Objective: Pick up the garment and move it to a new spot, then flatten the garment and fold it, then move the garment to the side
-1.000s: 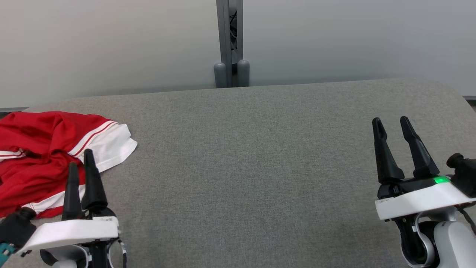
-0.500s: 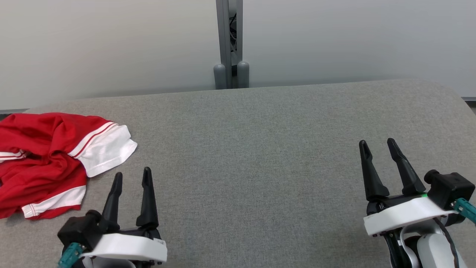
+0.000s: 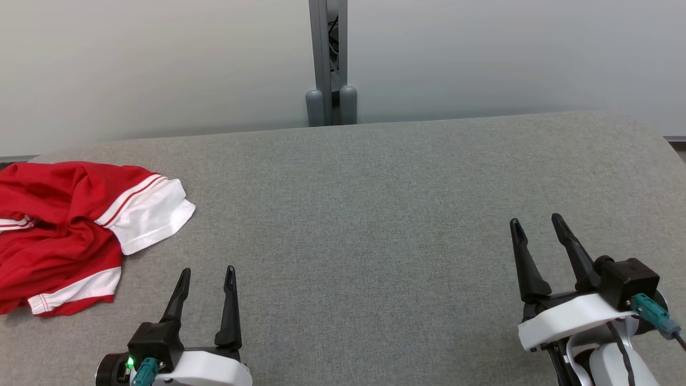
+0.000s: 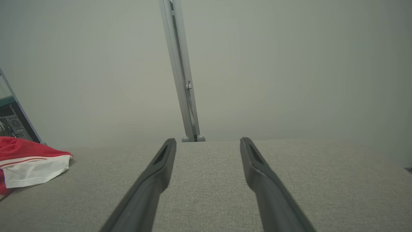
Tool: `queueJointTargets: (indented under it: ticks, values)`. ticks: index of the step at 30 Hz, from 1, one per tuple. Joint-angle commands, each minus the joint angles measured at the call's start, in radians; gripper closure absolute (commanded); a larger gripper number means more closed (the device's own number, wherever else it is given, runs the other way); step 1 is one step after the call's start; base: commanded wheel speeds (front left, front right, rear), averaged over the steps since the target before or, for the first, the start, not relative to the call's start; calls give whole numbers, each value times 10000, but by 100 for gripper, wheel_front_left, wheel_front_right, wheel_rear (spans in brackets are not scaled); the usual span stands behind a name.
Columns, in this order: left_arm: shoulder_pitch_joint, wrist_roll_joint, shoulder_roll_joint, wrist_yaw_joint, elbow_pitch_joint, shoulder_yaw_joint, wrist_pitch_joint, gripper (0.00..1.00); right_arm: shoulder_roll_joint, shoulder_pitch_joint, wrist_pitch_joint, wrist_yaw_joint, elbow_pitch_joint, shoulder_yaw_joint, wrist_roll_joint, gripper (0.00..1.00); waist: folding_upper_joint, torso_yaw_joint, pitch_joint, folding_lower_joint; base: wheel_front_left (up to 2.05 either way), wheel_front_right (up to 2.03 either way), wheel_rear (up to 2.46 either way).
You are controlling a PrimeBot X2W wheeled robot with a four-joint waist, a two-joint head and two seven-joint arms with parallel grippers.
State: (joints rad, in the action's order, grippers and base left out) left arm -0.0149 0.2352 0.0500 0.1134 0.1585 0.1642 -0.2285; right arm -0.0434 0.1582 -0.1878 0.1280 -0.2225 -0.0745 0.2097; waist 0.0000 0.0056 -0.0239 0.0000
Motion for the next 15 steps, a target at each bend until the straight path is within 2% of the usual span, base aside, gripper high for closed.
queueJointTargets:
  ticks: [1, 15]
  values:
    - [90, -215, 53, 74, -40, -18, -52, 0, -77, 144, -133, 41, -21, -46, -213, 0, 0, -6, -11, 0, 0, 0, 0]
    - [17, -1131, 47, 138, -71, -95, -213, 0, -98, 402, -503, 34, -436, -443, -948, 0, 0, -12, -123, 0, 0, 0, 0]
